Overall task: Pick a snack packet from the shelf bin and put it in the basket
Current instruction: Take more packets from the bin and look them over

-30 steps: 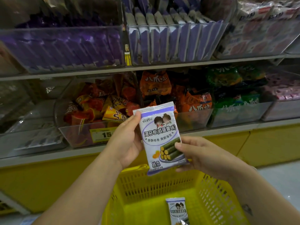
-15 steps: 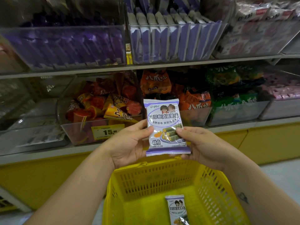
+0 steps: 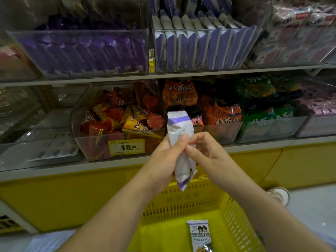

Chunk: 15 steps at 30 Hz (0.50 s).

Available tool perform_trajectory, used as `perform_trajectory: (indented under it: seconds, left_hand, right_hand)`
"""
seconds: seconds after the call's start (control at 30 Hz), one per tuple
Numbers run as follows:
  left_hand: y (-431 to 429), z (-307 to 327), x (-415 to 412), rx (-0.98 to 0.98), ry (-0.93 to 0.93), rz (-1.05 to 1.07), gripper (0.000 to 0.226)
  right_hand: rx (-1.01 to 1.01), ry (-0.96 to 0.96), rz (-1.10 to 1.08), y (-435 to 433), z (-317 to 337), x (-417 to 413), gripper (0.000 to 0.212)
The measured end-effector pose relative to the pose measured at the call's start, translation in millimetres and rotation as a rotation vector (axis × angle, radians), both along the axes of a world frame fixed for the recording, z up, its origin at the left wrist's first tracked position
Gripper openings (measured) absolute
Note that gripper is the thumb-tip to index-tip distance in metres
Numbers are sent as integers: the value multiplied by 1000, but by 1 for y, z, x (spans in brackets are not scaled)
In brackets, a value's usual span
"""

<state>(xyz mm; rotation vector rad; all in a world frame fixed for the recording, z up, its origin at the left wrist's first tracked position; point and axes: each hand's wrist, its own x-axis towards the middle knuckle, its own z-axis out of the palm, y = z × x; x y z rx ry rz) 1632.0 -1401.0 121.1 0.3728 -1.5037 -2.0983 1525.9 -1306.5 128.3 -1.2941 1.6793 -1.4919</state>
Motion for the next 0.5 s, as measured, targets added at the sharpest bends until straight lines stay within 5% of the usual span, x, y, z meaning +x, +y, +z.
perform_trajectory:
  seconds: [0.07, 0.2, 0.5]
  left_hand:
    - [-3, 1, 2, 19, 36, -12, 45]
    - [-6, 6, 5, 34, 53, -70, 40]
    - [-11, 4, 4, -89, 41, 81, 43]
  right_hand:
    - [-56, -64, -62, -1, 0, -5, 21]
    - [-121, -228, -106, 1, 6, -16, 39]
    - [-193, -69, -59, 5, 12, -14, 57]
